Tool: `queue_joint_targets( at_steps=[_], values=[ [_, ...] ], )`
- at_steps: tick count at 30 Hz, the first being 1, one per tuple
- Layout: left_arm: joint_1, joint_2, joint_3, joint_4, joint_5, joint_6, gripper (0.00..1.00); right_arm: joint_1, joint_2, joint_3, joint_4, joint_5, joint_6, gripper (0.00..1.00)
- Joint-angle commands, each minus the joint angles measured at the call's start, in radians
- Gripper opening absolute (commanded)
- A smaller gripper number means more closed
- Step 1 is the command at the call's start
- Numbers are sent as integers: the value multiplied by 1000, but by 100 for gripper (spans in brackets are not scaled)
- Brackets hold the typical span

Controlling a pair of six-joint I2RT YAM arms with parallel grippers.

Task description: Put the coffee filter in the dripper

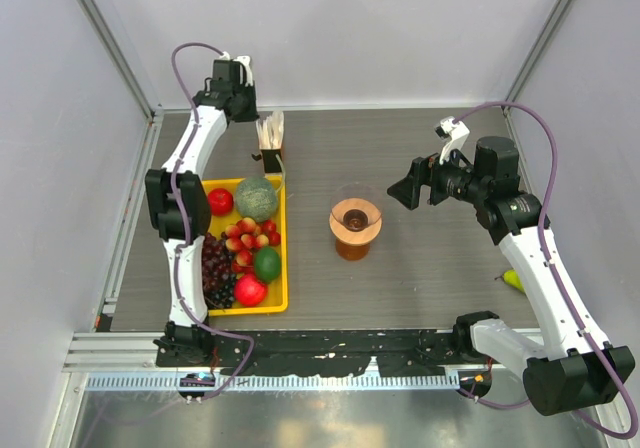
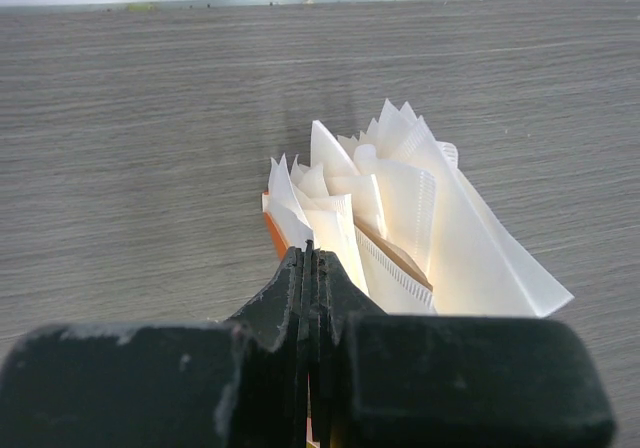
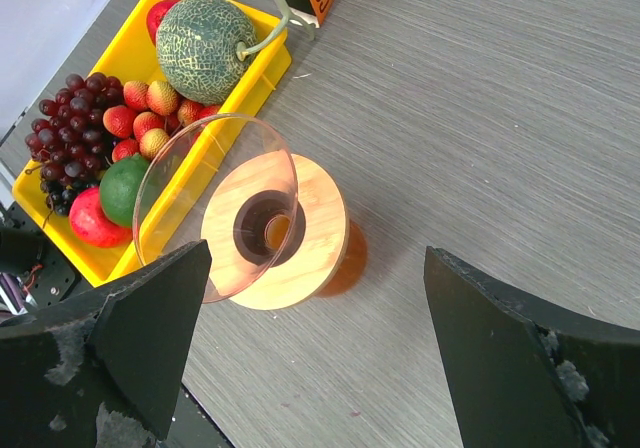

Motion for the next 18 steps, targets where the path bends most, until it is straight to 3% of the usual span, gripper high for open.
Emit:
queue_joint_targets(
  at_steps=[1, 18],
  values=[
    [-4, -77, -7, 49, 9, -5, 0, -5, -21, 5, 46, -15, 7, 94],
    [-6, -255, -81, 34, 52, 15, 0, -5, -23, 19, 50, -50, 4, 94]
  ],
)
